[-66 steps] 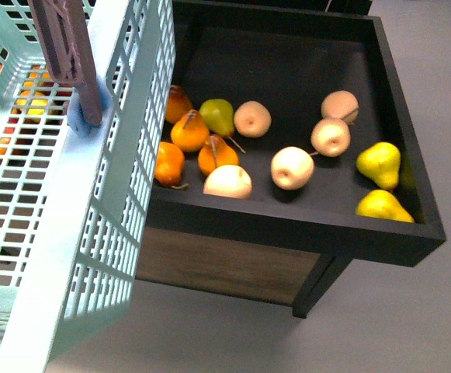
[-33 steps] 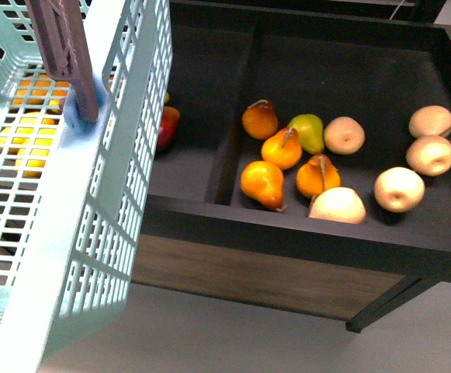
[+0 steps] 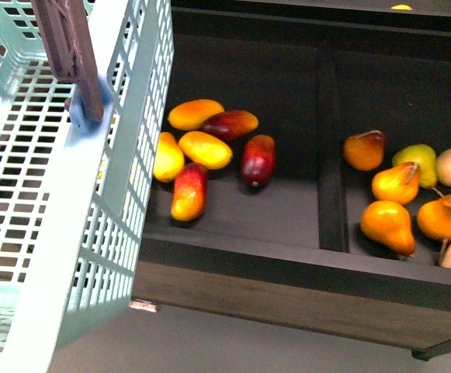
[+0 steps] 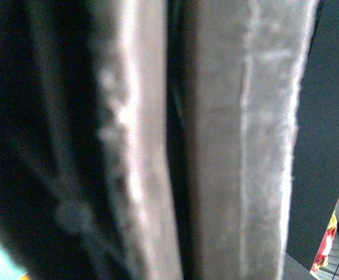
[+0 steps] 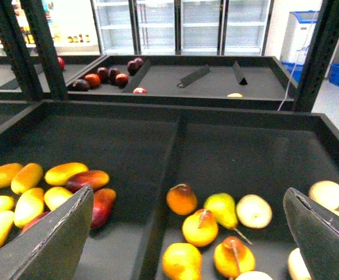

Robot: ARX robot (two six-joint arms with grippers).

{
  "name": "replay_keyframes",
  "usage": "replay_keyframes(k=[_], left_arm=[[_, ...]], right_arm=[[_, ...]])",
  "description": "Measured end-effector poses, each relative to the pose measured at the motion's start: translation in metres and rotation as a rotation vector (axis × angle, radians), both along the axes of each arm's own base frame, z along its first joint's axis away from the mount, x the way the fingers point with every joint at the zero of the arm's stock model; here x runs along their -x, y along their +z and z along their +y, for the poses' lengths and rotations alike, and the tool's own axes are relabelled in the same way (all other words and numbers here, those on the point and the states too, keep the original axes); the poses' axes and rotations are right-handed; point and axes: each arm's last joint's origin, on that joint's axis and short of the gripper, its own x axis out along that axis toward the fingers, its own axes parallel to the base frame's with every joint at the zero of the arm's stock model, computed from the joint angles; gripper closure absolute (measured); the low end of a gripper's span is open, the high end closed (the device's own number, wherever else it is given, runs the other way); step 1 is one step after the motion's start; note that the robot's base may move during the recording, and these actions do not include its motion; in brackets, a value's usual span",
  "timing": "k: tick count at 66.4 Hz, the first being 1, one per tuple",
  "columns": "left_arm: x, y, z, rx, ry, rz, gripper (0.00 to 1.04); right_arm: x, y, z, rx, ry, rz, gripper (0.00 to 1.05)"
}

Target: Pick mango and avocado into basket

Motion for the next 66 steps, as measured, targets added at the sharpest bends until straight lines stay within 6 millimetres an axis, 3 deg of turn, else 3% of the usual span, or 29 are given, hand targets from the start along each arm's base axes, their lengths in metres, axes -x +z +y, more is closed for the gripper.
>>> replay_keyframes(k=[66], left_arm=[[-0.0003, -0.0004, -0.0001, 0.001, 0.000, 0.002, 0.79]], right_arm=[[0.0000, 0.0000, 0.0001, 0.000, 0.002, 0.000, 0.09]])
